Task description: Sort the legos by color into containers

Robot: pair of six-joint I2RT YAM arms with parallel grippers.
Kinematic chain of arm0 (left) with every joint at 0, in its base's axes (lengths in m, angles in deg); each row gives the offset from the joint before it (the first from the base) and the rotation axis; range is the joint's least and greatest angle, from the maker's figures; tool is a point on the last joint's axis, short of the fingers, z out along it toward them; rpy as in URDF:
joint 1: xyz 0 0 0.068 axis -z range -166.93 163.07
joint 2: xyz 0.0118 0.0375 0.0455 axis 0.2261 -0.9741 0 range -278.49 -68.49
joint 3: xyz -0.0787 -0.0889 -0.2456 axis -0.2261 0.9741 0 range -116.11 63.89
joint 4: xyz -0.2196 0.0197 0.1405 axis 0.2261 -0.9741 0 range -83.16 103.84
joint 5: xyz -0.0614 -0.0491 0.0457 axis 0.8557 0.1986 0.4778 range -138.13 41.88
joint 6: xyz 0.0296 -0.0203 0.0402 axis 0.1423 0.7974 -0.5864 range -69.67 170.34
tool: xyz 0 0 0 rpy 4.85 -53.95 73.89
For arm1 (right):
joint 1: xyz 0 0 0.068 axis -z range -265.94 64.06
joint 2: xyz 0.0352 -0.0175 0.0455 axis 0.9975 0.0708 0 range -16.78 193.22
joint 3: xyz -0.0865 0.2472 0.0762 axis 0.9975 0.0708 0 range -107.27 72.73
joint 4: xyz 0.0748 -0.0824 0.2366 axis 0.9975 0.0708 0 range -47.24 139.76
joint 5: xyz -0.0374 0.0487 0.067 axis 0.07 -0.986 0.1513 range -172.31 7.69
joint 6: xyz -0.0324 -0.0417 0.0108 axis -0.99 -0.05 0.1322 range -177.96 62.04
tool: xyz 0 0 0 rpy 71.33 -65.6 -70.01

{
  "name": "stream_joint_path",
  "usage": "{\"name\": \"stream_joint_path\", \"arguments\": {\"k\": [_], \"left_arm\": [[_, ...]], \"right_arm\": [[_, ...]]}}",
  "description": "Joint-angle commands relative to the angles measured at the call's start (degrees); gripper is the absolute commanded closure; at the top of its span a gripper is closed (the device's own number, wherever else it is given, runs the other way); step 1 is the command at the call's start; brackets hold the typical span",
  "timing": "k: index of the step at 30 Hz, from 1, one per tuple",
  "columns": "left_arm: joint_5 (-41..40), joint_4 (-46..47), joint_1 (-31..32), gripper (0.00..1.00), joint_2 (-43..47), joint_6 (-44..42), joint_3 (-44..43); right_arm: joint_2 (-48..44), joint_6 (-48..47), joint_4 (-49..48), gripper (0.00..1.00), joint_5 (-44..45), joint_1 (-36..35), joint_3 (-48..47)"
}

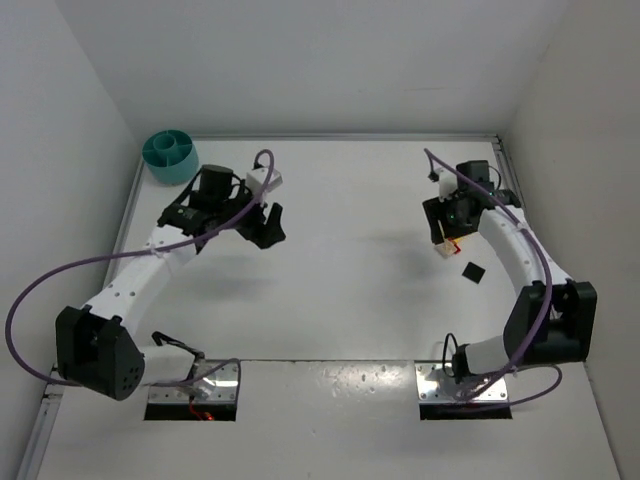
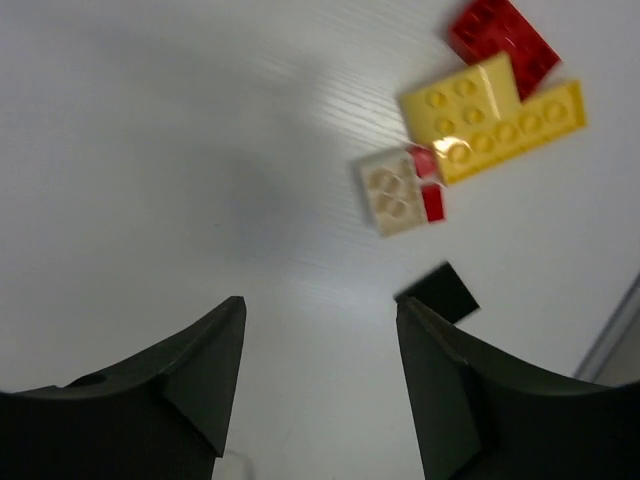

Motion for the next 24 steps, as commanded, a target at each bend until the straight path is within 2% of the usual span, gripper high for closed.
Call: {"name": "stream_joint_path", "arguments": {"k": [1,3,7,10,15,21,24], "left_arm": [[-5.39,5.36,4.14,0.22,5.02,3.59,1.93],[-6.8,6.43,4.77,0.22,5.55,4.12,2.72],[-8.03,7.22,6.7,0.21,5.56,4.12,2.73],[-8.56,7.22,6.7,0.19,5.56,3.6,2.73],[-4.97,7.22,6.7,0.16,5.03,1.75,2.73],[-3.29,6.16,6.7,0.15,1.61,1.14,0.53],[-3.29,5.55,6.7,0.15,1.08,0.61,-0.08]], "right_arm": [[3.12,-0.67,1.34,0.37,5.58,5.97,-3.6],[5.24,1.17,1.95,0.38,4.97,10.09,-6.33],[10.43,1.46,1.96,0.44,2.16,14.06,-9.76],[11.85,-7.14,0.73,0.48,-0.74,15.21,-10.29],[14.21,-25.93,-0.25,0.48,-3.3,17.58,-10.63],[25.81,-37.64,10.47,0.34,-9.53,23.21,-23.36],[26.7,-47.04,10.93,0.3,-11.12,24.61,-23.05]]}}
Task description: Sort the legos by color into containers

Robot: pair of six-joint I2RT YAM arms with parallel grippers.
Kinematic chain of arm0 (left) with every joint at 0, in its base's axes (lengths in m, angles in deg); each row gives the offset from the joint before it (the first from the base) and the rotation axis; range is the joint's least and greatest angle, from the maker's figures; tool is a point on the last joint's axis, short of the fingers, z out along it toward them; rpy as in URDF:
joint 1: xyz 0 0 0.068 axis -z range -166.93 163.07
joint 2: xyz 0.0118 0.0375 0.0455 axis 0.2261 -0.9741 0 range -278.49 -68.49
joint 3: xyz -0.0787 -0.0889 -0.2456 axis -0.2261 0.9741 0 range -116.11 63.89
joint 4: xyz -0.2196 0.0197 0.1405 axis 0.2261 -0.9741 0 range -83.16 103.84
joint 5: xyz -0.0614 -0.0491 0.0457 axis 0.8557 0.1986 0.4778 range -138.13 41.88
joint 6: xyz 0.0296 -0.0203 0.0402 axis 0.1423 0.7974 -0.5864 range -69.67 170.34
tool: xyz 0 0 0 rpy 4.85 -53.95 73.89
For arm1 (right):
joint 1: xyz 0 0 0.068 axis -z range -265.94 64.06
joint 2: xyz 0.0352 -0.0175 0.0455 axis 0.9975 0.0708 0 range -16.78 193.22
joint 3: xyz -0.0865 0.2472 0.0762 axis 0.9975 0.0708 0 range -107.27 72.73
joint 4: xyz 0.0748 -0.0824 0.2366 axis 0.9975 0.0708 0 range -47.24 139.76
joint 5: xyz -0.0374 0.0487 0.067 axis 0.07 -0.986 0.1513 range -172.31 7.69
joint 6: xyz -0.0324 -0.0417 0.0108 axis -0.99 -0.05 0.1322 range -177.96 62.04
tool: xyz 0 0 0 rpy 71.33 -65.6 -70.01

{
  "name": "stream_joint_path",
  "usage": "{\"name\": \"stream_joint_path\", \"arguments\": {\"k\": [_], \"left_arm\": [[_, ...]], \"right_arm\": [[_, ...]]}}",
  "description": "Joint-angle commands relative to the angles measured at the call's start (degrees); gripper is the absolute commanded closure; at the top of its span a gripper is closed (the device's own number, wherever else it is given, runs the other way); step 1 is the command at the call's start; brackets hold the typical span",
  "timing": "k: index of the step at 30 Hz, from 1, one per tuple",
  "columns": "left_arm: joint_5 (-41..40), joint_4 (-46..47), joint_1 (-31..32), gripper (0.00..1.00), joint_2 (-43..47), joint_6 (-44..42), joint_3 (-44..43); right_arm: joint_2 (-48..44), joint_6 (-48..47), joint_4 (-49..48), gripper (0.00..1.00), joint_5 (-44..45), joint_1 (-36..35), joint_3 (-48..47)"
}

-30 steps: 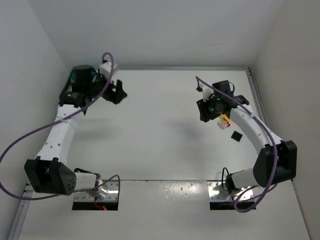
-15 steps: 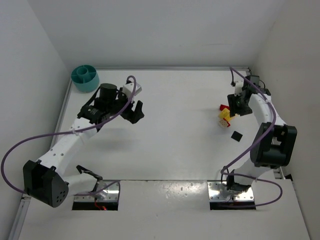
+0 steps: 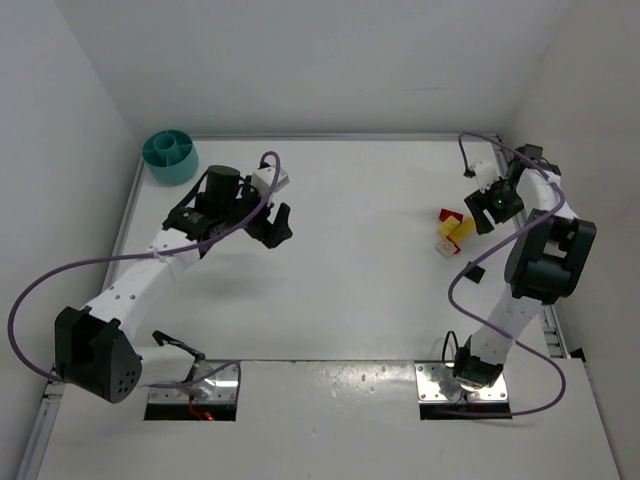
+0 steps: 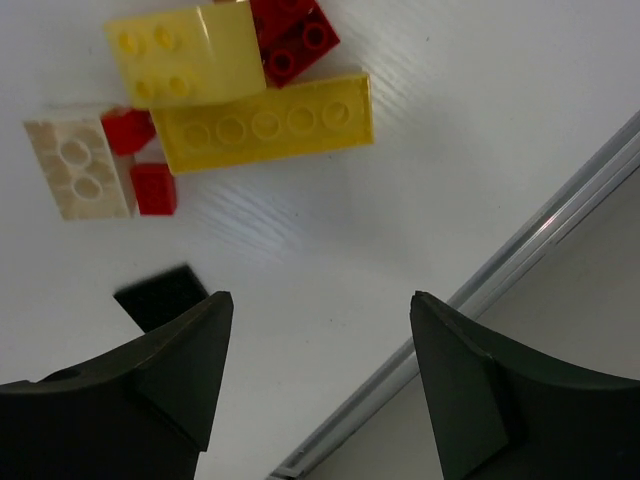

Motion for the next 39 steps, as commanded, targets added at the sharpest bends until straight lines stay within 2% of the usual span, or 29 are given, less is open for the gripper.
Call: {"name": "stream_joint_path", "arguments": {"k": [1,4,8,16,20,32,39], "left_arm": [[1.63,0.46,0.58,0.15,-0.26,-0.9,-2.81],[2.24,0.46,0.58,0.15,-0.95,-1.43,-2.81],[2.24,0.46,0.58,0.15,-2.18,-1.43,-3.34],[2.24,0.46,0.58,0.15,-3.33,-1.43,-3.34],[2.77,0.46,0.58,0.15,-3.33,-1.43,-3.34],[3.3,0.46,0.58,0.14,-5.88,-1.43,-4.4],[3.3,0.46,0.58,0.14,-6.41,-1.43,-4.4]], "right_arm": [[-0.38,-16.29,3.32,0.27,-4.65,1.14,-0.92],[1.8,-23.07,4.27,0.23,-5.18,1.67,-1.43],[5.32,-26.45,6.65,0.0,-6.76,1.15,-5.82],[10.76,-31.81,5.25,0.0,-5.88,0.62,-7.24],[14.11,-32.95,6.91,0.0,-5.88,0.09,-11.36],[16.05,-34.62,1.91,0.0,-6.59,-3.07,-8.56],[18.51,-34.62,4.1,0.0,-6.07,-5.01,-9.17]]}}
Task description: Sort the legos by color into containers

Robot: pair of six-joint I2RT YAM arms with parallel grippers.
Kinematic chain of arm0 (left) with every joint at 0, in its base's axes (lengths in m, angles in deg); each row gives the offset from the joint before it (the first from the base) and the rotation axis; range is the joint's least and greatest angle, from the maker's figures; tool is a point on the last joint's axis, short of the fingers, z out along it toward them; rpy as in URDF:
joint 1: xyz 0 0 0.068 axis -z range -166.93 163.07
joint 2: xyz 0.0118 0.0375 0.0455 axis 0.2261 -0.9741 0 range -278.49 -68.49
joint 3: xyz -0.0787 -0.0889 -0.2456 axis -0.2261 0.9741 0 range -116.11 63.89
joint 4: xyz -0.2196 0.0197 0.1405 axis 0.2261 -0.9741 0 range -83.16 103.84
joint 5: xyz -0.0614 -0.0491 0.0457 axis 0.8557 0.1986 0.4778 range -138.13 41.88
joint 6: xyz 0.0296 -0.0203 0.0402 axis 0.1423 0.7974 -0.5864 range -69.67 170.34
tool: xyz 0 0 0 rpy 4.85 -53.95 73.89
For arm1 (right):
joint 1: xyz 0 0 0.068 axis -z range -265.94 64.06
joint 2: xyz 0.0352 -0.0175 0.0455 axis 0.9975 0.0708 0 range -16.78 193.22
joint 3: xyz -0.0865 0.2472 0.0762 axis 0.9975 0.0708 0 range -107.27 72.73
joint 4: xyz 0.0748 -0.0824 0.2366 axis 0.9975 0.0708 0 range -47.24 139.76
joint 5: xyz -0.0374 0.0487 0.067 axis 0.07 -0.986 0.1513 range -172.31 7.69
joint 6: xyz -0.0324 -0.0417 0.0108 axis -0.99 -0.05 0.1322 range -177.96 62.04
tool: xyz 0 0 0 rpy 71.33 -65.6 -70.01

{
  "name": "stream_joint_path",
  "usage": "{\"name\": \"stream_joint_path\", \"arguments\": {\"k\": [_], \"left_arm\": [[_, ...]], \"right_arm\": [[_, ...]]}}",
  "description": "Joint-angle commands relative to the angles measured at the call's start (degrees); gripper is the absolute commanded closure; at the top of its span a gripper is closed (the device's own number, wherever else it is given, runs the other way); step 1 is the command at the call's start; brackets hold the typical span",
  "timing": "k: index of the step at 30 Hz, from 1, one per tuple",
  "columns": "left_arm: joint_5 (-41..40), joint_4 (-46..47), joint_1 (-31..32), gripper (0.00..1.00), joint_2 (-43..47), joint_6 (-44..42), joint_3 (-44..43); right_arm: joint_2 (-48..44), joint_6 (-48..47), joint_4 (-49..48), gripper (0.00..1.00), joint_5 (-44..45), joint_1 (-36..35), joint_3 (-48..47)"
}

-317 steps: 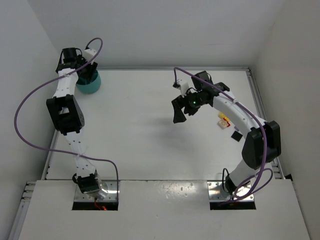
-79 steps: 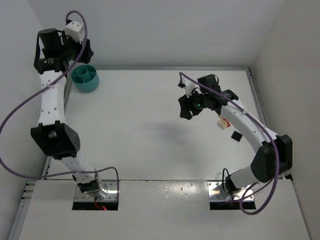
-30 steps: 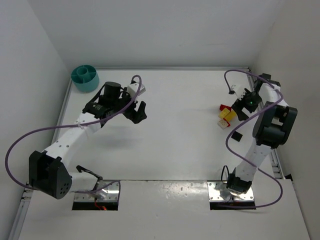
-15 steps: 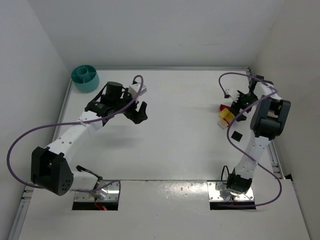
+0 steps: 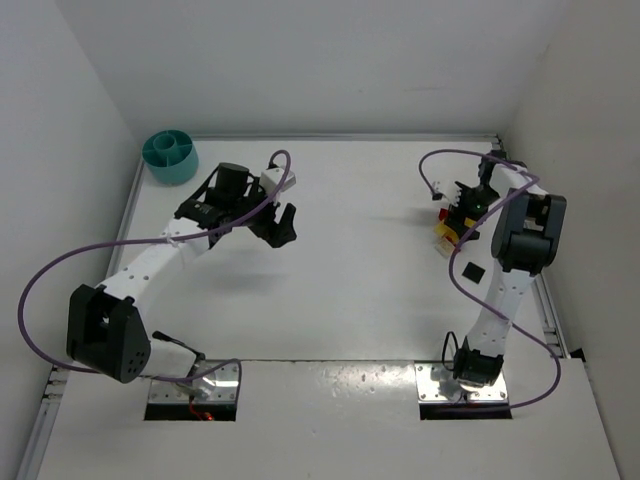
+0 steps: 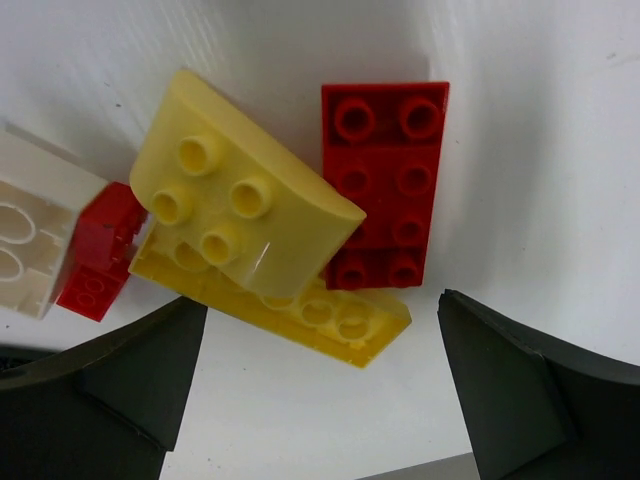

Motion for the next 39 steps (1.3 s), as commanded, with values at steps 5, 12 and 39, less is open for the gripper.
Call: {"name": "stream_joint_path", "arguments": {"k": [5,12,39], "left_arm": [[1.22,1.02,0.58,0.14,-0.07,-0.49,-2.43],[1.22,0.5,0.58,0.14,0.98,-0.49,-1.91],[26.77,10.51,-6.53,0.14,-0.93,19.96,-0.66]], "right_arm": [[1.58,-1.44,1.51,0.14,-1.4,-1.21,0.12],[-4.64,-1.44,0.37,0.46,-0.18,-1.21,10.3],[-33.3,23.31,-0.76,0.76,-23.37,-15.52,15.49]]}}
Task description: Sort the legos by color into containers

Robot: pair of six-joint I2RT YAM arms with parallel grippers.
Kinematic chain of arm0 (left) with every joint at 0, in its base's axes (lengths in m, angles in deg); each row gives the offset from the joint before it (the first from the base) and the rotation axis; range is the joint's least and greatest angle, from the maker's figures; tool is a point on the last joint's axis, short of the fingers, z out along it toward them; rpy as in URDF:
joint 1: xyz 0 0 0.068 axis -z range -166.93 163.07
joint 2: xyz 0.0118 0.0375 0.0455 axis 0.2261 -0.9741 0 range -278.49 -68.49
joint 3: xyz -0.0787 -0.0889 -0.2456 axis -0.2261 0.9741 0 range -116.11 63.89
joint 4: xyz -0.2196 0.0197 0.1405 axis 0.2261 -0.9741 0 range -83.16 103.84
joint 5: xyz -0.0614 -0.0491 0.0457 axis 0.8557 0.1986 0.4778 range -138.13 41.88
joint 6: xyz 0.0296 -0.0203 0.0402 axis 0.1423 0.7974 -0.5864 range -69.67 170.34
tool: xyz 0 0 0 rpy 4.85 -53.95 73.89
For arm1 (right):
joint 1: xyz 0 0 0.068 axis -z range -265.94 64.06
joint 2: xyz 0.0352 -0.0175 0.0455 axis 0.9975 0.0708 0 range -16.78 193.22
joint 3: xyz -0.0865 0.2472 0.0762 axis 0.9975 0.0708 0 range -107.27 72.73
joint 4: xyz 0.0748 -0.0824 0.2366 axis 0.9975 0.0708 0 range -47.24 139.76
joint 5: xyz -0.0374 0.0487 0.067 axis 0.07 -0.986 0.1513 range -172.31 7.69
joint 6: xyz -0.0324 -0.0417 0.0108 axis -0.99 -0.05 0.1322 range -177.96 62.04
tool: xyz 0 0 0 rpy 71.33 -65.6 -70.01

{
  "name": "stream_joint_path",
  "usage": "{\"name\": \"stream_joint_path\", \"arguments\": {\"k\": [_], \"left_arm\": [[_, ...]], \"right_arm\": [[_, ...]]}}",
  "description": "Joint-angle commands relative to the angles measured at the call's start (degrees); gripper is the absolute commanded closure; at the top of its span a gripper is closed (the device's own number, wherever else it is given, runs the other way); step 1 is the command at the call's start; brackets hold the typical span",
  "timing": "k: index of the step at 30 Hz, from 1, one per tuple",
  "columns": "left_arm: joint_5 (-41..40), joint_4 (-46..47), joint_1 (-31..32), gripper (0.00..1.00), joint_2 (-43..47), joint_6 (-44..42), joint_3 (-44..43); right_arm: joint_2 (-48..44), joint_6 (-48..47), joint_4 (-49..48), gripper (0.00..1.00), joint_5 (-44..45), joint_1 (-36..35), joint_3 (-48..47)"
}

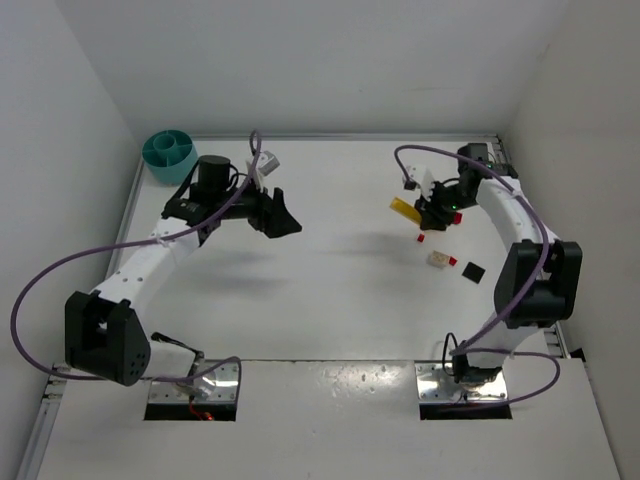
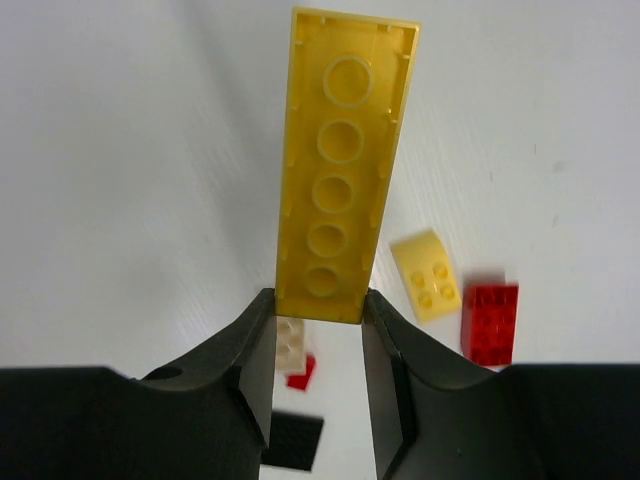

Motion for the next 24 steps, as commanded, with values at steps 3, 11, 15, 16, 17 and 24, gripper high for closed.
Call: {"name": "stream_joint_path", "arguments": {"k": [3,11,15,16,17,24], "left_arm": [[16.1,7.48,-3.38,0.15,-6.49,15.33,-3.23],[19.11,10.74,-4.08,0.15,-10.98,22.82,-5.96],[18.59,11.89,-4.08,0.15,-11.51,24.31,-5.96],[18.58,11.89,-4.08,0.15,-11.51,24.31,-5.96],[18.58,11.89,-4.08,0.16,-11.51,24.31,-5.96],[16.56,11.89,-4.08,0.18,-12.56,24.84,-5.44]], "right_arm": [[-7.79,12.74,-2.75,0.77,-8.4,-8.92,-0.07],[-10.35,21.82,-6.45,0.77,-8.15,-20.69,0.56],[-9.57,24.54,-8.56,0.77,-6.31,-25.28,0.56],[-9.56,24.55,-9.17,0.79,-6.3,-26.07,0.03],[-9.56,25.33,-9.17,0.79,-5.69,-26.68,0.03],[-7.8,28.24,-11.81,0.79,-3.4,-32.39,-1.11]]}}
